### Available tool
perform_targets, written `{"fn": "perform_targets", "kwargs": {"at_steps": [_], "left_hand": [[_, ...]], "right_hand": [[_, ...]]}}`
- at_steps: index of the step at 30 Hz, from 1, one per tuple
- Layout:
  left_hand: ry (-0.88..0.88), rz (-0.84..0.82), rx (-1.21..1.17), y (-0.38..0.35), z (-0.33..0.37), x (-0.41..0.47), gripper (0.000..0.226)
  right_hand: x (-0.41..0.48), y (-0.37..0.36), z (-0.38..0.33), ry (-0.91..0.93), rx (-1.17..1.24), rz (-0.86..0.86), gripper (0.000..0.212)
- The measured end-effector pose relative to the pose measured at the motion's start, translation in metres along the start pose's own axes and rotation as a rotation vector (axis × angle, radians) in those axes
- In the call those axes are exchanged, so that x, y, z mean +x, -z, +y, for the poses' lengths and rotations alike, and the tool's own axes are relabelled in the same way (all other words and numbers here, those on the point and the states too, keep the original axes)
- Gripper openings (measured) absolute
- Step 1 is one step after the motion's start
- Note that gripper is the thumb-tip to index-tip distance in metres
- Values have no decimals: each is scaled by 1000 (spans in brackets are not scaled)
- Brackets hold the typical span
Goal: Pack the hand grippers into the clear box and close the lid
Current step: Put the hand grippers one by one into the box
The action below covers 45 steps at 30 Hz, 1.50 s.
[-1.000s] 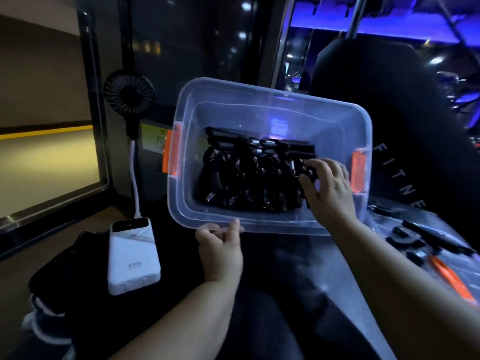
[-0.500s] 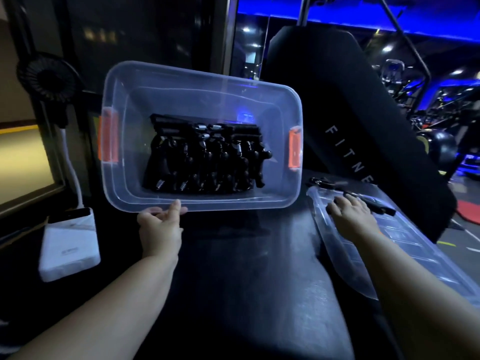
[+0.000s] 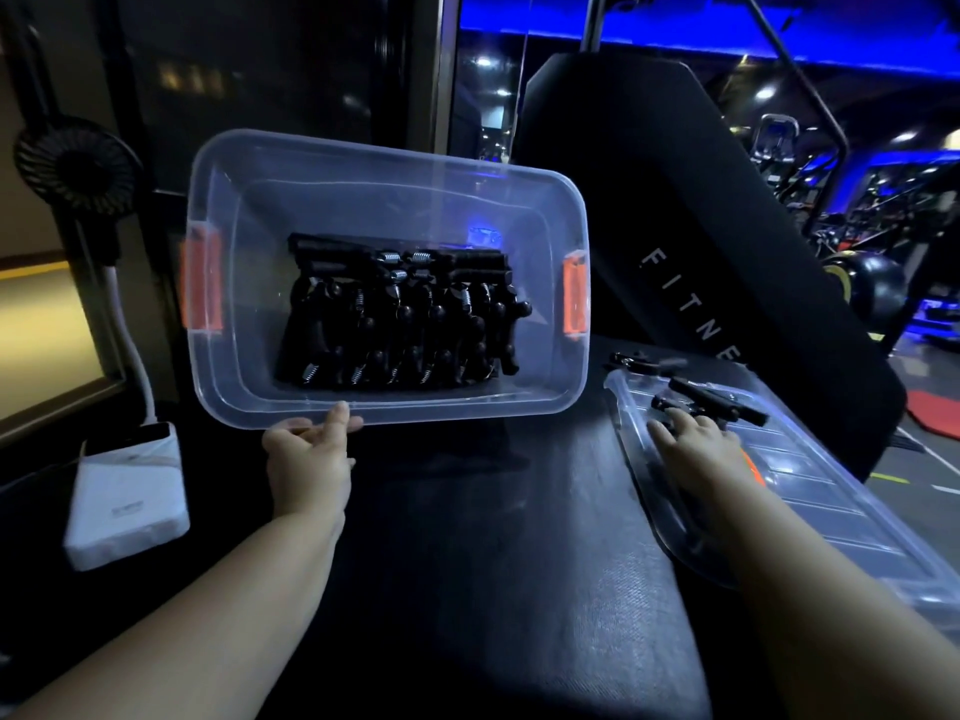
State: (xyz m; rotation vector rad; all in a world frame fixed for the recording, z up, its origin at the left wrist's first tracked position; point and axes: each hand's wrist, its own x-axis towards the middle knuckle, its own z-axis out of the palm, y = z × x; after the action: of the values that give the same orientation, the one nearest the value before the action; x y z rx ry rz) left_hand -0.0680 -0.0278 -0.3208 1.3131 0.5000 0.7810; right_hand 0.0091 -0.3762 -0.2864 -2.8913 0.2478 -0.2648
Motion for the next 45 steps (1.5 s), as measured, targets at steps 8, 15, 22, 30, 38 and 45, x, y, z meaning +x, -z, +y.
{"fn": "perform_targets", "kwargs": {"at_steps": [8, 15, 22, 30, 38, 45], "left_hand": [[7, -9, 0, 1, 1, -1, 30], [5, -12, -4, 1, 1, -1, 31], [-3, -8, 2, 1, 0, 0, 32], [10, -12, 12, 1, 0, -1, 32], [9, 2, 17, 0, -1, 0, 32], [2, 14, 23, 0, -3, 2, 35]], "right_hand": [[0, 0, 11, -191, -37, 58, 75], [1, -2, 12, -354, 31, 89, 78], [-3, 2, 33, -301, 109, 38, 66], [-19, 10, 51, -279, 285, -36, 66], [-23, 16, 53, -157, 550, -135, 55], [-25, 16, 47, -4, 577, -238, 55]]}}
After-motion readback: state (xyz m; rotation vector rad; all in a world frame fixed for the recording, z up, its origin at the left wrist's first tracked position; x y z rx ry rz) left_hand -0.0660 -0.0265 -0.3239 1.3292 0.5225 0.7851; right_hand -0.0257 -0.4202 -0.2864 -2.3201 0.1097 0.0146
